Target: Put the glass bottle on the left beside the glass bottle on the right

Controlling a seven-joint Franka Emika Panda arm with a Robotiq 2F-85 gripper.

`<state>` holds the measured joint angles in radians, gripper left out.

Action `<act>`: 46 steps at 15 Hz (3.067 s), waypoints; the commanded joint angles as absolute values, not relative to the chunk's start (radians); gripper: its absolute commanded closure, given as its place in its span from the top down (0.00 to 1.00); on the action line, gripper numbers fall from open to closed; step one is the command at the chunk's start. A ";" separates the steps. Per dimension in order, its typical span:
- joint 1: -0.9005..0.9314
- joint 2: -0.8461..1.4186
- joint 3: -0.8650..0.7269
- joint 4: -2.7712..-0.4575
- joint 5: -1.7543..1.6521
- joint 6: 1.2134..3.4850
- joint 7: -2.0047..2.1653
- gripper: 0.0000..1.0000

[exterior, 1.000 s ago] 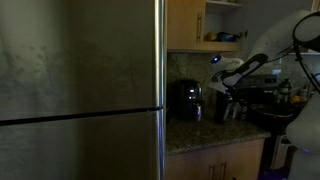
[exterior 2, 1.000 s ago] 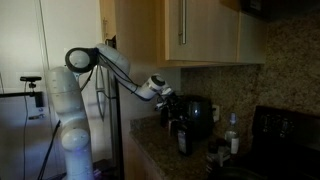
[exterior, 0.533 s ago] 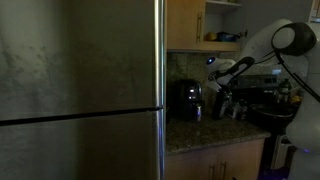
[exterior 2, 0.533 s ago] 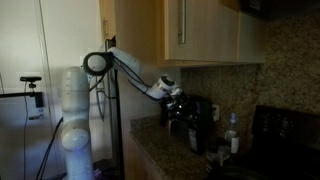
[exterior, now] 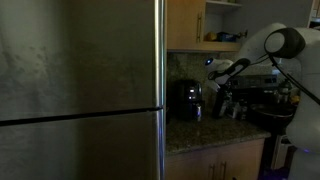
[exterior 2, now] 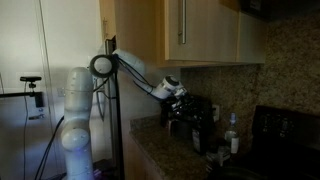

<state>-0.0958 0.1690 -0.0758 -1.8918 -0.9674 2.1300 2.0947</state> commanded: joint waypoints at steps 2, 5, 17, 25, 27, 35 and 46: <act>-0.073 0.328 -0.105 -1.656 -0.970 2.045 2.124 0.07; -0.068 0.402 -0.110 -1.557 -0.945 2.017 2.108 0.07; -0.052 0.556 -0.148 -1.343 -0.935 1.871 2.122 0.07; -0.060 0.793 -0.165 -1.002 -0.864 1.740 2.083 0.07; -0.064 0.838 -0.174 -0.934 -0.842 1.709 2.072 0.07; -0.069 0.919 -0.210 -0.761 -0.734 1.568 1.940 0.58; -0.109 0.880 -0.177 -0.759 -0.687 1.617 2.048 1.00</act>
<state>-0.0834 0.8793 -0.1933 -0.7941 -0.7280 1.6010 2.0267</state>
